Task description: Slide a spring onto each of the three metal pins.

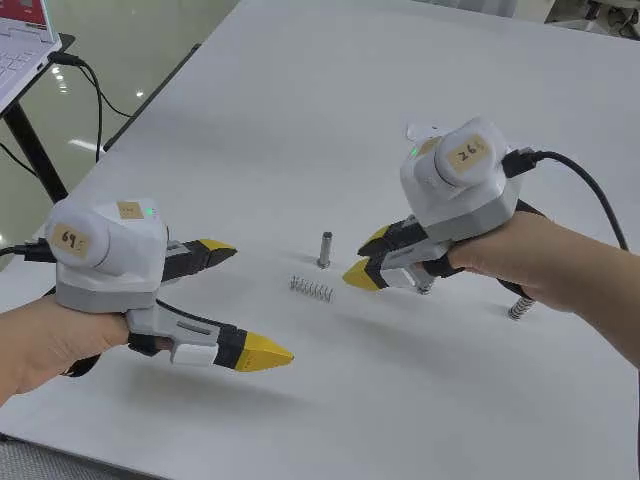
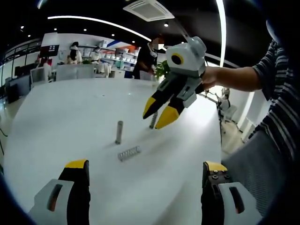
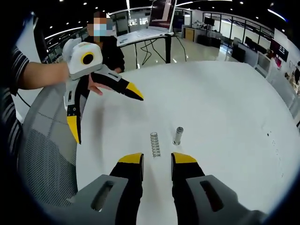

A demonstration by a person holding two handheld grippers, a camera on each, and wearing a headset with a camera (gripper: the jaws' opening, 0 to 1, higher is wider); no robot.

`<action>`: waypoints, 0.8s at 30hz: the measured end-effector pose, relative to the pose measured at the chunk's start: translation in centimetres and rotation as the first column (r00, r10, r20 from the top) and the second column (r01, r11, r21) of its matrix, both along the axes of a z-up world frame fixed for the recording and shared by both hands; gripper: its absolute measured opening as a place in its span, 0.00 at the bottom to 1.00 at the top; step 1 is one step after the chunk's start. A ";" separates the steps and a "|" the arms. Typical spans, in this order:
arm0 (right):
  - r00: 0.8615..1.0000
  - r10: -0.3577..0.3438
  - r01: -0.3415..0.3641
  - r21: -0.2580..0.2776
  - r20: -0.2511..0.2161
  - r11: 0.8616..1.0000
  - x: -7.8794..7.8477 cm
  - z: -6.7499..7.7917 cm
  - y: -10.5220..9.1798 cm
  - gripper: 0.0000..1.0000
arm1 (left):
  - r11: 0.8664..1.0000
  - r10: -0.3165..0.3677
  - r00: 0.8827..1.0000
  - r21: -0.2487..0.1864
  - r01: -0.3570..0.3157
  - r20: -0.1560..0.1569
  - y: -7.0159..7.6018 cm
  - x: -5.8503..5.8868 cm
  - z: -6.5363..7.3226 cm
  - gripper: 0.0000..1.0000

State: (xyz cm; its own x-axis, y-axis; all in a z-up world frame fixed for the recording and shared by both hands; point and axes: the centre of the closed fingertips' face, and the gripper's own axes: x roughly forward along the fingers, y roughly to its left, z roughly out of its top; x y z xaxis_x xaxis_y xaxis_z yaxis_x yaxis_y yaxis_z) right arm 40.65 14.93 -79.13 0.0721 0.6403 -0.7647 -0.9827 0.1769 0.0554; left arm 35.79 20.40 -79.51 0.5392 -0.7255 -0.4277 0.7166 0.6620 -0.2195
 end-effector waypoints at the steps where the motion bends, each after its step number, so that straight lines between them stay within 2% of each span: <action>1: 1.000 0.007 -0.007 -0.007 -0.001 1.000 -0.1 -0.2 0.1 0.21 | 1.000 0.000 1.000 0.001 0.000 0.000 0.0 -0.1 0.0 0.98; 6: 0.999 0.037 -0.038 -0.034 -0.006 0.999 -0.4 -1.3 1.1 0.21 | 1.000 0.003 1.000 0.005 -0.003 -0.005 0.3 -0.4 -0.1 0.98; 14: 0.992 0.122 -0.115 -0.127 0.046 0.985 -0.5 -3.3 1.9 0.19 | 1.000 0.009 1.000 0.008 -0.009 0.000 0.7 -0.7 0.0 0.98; 20: 0.991 0.129 -0.123 -0.138 0.035 0.983 -0.3 -4.2 2.5 0.18 | 1.000 0.008 1.000 0.009 -0.008 0.001 0.6 -0.5 0.0 0.98; 21: 0.992 0.124 -0.118 -0.145 0.032 0.982 0.2 -4.7 2.6 0.18 | 1.000 0.008 1.000 0.008 -0.008 0.001 0.6 -0.5 0.0 0.98; 24: 0.992 0.126 -0.120 -0.159 0.027 0.980 0.3 -5.5 2.8 0.17 | 1.000 0.007 1.000 0.008 -0.007 -0.002 0.6 -0.5 -0.1 0.98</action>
